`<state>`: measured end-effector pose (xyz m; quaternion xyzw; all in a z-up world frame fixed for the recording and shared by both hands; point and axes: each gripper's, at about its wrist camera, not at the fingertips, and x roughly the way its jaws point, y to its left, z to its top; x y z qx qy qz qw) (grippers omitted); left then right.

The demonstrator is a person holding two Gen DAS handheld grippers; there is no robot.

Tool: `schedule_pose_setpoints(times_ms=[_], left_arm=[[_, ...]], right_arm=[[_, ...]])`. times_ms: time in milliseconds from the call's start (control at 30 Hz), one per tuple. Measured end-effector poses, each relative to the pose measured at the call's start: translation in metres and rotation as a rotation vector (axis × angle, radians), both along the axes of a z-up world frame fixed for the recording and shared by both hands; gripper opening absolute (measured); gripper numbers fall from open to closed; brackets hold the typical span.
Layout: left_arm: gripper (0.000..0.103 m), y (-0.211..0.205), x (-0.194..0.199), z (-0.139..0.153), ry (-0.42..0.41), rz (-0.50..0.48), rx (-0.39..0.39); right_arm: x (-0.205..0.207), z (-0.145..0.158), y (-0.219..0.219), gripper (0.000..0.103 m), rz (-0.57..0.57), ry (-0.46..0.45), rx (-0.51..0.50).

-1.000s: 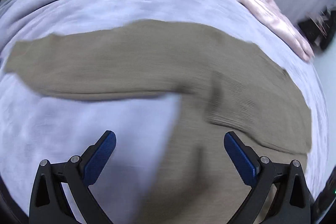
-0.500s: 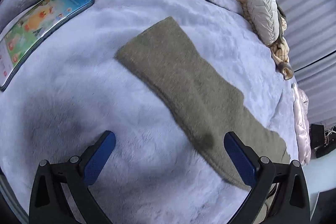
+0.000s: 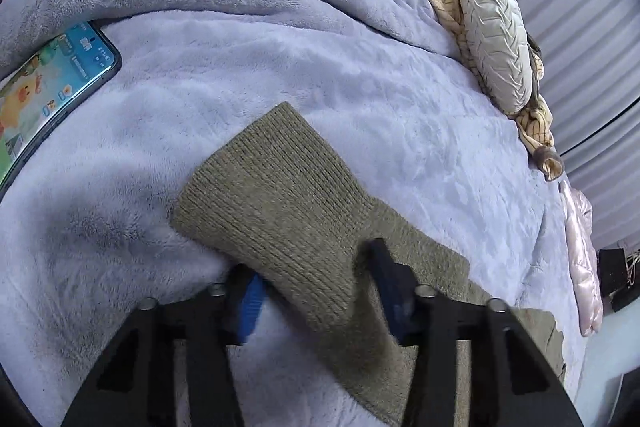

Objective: Fold small clothes
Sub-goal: 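Grasp the cuff of the other sleeve with the left tool, then lift the sleeve and fold it across the sweater body with the left tool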

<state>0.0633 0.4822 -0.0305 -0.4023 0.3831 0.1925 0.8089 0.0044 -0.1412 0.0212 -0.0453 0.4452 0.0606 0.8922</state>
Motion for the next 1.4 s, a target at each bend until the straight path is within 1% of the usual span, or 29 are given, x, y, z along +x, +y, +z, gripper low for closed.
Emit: schedule_pose_setpoints(times_ms=[100, 133, 167, 300, 400, 500, 567, 700, 833, 967, 1100, 1200, 1400], left_arm=[[0.022, 0.013, -0.003, -0.003, -0.041, -0.002, -0.066], [0.013, 0.016, -0.002, -0.003, -0.053, -0.014, -0.09], [0.013, 0.017, -0.001, -0.003, -0.052, -0.016, -0.106], [0.013, 0.01, -0.006, 0.013, -0.075, -0.002, -0.107], [0.013, -0.011, 0.003, 0.03, -0.042, -0.045, -0.047], [0.013, -0.042, 0.014, 0.053, -0.035, -0.098, 0.027], [0.013, -0.064, 0.023, 0.066, -0.022, -0.14, 0.059], [0.013, -0.108, 0.038, 0.082, 0.009, -0.206, 0.113], [0.013, -0.142, 0.044, 0.089, 0.023, -0.243, 0.128], [0.013, -0.169, 0.047, 0.091, 0.015, -0.279, 0.099], [0.013, -0.2, 0.053, 0.094, 0.022, -0.325, 0.098], [0.013, -0.225, 0.059, 0.095, 0.031, -0.363, 0.107], [0.013, -0.282, 0.067, 0.094, 0.059, -0.437, 0.157]], right_arm=[[0.001, 0.0, 0.0, 0.099, -0.001, 0.0, -0.003], [0.001, 0.0, 0.0, 0.099, -0.001, 0.0, -0.003], [0.001, 0.0, 0.0, 0.099, -0.001, 0.0, -0.003], [0.001, 0.0, 0.0, 0.099, 0.0, 0.0, -0.003], [0.001, 0.0, 0.0, 0.099, 0.0, 0.0, -0.001], [0.002, 0.0, 0.0, 0.099, 0.0, 0.0, 0.001], [0.002, 0.0, -0.002, 0.099, 0.001, 0.0, 0.005], [0.002, 0.0, -0.003, 0.099, 0.001, -0.003, 0.012], [0.003, 0.0, -0.003, 0.099, 0.001, -0.004, 0.017], [0.003, 0.0, -0.003, 0.099, 0.001, -0.004, 0.022], [0.003, 0.0, -0.002, 0.099, 0.001, 0.001, 0.018], [0.004, 0.001, -0.001, 0.099, -0.001, 0.009, 0.014], [-0.004, 0.015, -0.001, 0.1, 0.023, 0.031, 0.02]])
